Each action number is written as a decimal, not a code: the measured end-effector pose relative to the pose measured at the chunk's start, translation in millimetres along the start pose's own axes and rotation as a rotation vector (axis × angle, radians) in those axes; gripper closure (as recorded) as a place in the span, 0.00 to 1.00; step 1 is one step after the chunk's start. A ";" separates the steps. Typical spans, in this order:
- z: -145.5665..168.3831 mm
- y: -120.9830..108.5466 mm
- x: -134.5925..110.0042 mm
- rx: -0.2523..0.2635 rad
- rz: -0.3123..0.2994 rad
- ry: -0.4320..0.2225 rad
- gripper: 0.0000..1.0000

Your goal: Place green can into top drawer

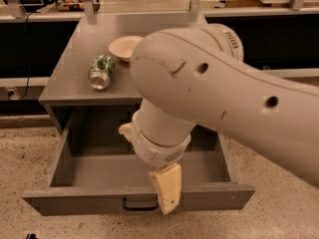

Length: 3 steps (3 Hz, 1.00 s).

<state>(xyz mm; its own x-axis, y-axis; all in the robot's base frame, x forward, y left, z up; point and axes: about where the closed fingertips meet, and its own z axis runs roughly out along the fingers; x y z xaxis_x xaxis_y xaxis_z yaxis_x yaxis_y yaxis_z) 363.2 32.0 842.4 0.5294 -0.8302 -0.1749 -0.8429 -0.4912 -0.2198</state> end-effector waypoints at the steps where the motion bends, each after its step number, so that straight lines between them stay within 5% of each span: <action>1: -2.0 -14.6 -8.4 -0.038 -0.098 0.009 0.00; 3: -15.8 -118.7 -27.9 -0.114 -0.494 0.052 0.00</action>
Offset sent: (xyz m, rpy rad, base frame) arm 0.1075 0.0970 0.0710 -0.1206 -0.0990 0.5241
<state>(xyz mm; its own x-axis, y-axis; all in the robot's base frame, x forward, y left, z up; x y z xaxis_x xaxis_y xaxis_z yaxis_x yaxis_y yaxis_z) 446.9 109.3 888.5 0.8644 -0.5021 -0.0275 -0.4997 -0.8517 -0.1578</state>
